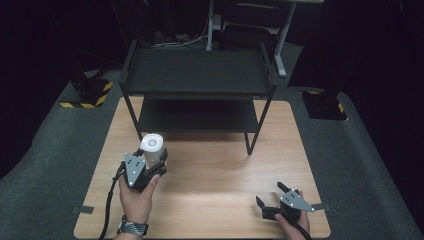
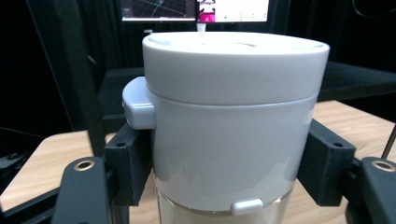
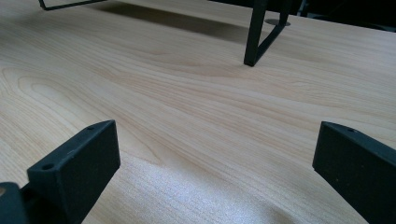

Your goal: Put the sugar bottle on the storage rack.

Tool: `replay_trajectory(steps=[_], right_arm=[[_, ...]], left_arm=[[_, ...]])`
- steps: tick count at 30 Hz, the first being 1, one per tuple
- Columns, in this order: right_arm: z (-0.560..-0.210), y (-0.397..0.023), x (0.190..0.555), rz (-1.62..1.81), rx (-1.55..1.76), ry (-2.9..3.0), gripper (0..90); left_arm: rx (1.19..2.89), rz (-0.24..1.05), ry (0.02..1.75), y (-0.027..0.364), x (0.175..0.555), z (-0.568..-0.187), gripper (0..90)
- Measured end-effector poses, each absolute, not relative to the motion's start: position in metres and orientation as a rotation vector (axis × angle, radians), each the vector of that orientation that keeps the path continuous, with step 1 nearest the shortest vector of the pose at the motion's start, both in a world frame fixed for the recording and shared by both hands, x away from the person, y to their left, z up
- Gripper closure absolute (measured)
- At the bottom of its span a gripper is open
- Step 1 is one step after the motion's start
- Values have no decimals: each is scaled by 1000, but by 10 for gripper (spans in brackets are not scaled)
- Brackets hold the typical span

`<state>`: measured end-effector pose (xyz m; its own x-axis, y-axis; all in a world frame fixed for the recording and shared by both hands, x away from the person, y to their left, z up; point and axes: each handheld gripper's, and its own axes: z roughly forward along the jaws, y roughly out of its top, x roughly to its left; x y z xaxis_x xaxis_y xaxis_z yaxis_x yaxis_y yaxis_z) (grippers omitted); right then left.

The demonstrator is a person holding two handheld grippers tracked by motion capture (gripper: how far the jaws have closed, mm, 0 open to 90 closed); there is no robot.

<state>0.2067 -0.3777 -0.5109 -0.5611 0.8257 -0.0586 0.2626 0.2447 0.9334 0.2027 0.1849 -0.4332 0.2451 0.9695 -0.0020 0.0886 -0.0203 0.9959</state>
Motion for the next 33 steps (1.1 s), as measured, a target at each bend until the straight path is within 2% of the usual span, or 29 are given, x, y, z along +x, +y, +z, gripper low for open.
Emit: replay_trajectory(steps=[19,33], right_arm=[[-511,-379,207,1317,984,1963,3],[-512,-379,206,1321,983,1960,3]], left_arm=[[1361,988,997,162,230,-393,298],[1343,976,1011,152,262,-381,298]])
